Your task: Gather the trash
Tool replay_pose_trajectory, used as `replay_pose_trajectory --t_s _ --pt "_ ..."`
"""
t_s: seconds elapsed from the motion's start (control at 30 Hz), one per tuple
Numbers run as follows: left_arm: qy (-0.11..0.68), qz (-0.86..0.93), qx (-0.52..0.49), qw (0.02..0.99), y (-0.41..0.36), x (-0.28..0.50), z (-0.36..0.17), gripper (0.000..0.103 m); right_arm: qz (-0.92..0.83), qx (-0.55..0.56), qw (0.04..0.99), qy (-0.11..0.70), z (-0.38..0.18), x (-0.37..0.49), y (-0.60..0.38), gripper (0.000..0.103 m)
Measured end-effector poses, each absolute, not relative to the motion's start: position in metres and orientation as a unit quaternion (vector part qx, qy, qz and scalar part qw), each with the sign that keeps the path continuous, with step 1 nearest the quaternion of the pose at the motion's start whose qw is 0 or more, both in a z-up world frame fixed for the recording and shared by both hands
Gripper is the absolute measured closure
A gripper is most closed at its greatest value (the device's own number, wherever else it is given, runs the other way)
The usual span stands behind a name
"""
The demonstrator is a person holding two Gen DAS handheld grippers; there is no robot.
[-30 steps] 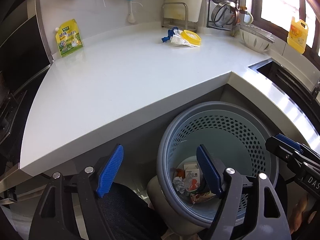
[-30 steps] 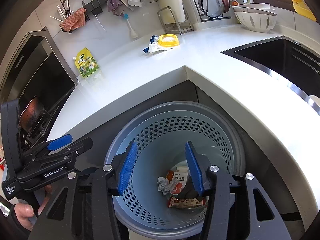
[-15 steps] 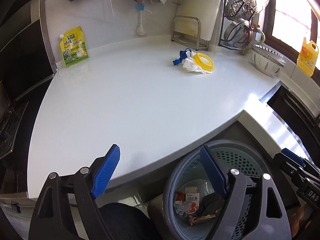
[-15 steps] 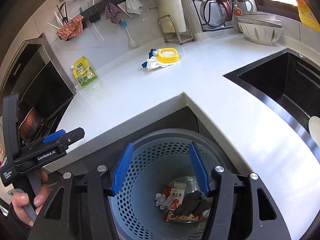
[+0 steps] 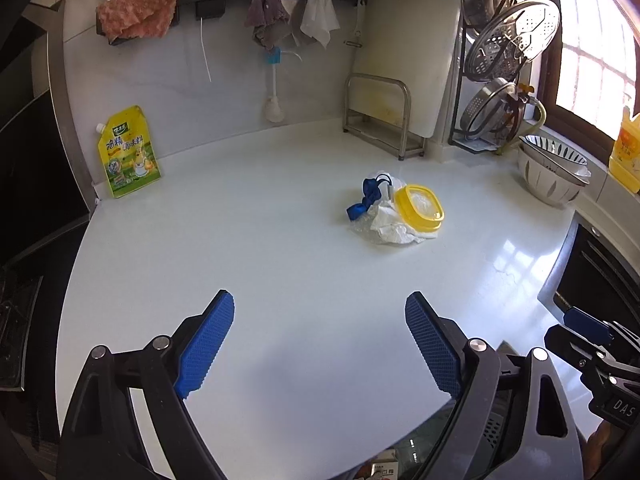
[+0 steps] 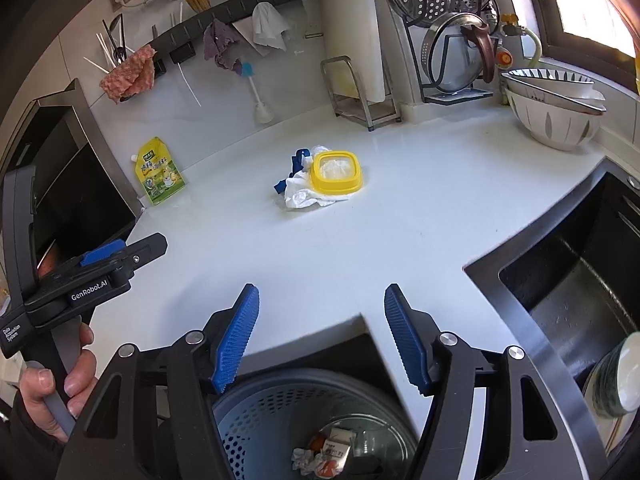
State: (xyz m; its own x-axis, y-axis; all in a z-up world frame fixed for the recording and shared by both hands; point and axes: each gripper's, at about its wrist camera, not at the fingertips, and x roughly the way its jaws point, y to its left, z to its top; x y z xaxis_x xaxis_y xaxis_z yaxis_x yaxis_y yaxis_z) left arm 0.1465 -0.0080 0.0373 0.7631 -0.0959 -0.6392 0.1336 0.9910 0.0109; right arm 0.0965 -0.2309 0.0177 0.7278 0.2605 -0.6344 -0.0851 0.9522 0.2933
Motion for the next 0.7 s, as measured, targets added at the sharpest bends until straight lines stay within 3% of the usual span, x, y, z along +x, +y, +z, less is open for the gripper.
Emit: replay_pose_trajectory --t_s 0.7 --pt "0.326 -0.066 0.044 0.942 -0.036 0.279 0.032 0.017 0.093 0.108 0.921 0.362 0.018 0.248 -0.245 0.039"
